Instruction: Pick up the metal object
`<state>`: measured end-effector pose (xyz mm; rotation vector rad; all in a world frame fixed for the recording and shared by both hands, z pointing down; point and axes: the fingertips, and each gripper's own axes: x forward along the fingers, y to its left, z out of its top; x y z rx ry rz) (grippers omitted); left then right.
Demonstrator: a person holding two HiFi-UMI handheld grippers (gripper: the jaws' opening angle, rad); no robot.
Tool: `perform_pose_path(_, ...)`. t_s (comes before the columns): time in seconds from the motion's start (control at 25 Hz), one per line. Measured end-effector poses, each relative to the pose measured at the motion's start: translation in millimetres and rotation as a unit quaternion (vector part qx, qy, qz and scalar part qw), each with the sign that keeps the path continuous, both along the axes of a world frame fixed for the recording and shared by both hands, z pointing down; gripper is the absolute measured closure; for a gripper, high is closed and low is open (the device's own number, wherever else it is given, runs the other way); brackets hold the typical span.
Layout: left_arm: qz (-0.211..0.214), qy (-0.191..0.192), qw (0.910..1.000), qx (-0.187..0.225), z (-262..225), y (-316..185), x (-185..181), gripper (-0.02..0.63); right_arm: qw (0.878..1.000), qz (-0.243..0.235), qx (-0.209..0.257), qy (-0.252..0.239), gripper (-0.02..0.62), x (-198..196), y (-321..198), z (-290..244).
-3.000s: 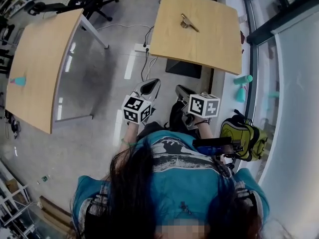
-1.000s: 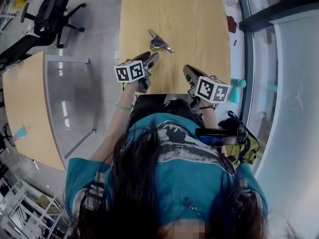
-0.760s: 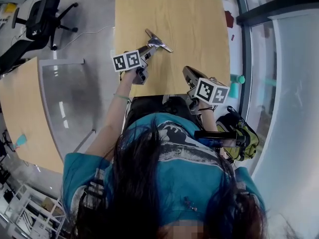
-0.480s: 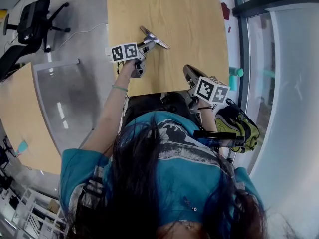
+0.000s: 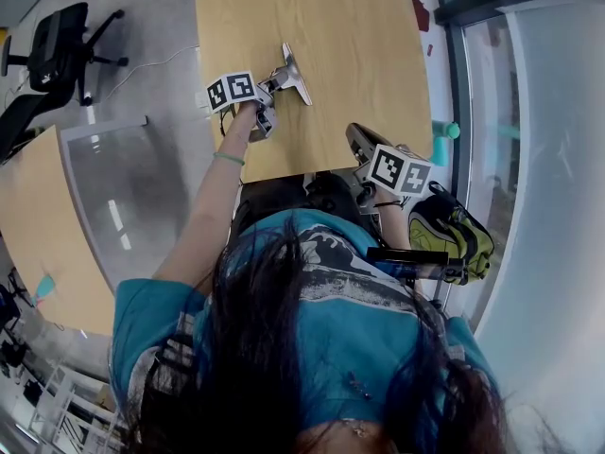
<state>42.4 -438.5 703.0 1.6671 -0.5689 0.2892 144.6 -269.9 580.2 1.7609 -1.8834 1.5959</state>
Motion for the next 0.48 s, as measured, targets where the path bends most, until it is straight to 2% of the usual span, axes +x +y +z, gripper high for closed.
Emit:
perform_pose_path(0.2, 0.004, -0.026, 0.9992, 0.032, -7, 13, -5, 0.526, 1.000, -0.004, 0.001, 0.003, 0.577, 4, 9, 1)
perform_pose_path(0.48, -0.035, -0.006, 0.9972, 0.065, -47, 40, -16, 0.526, 1.000, -0.023, 0.010, 0.001, 0.577, 5, 20, -4)
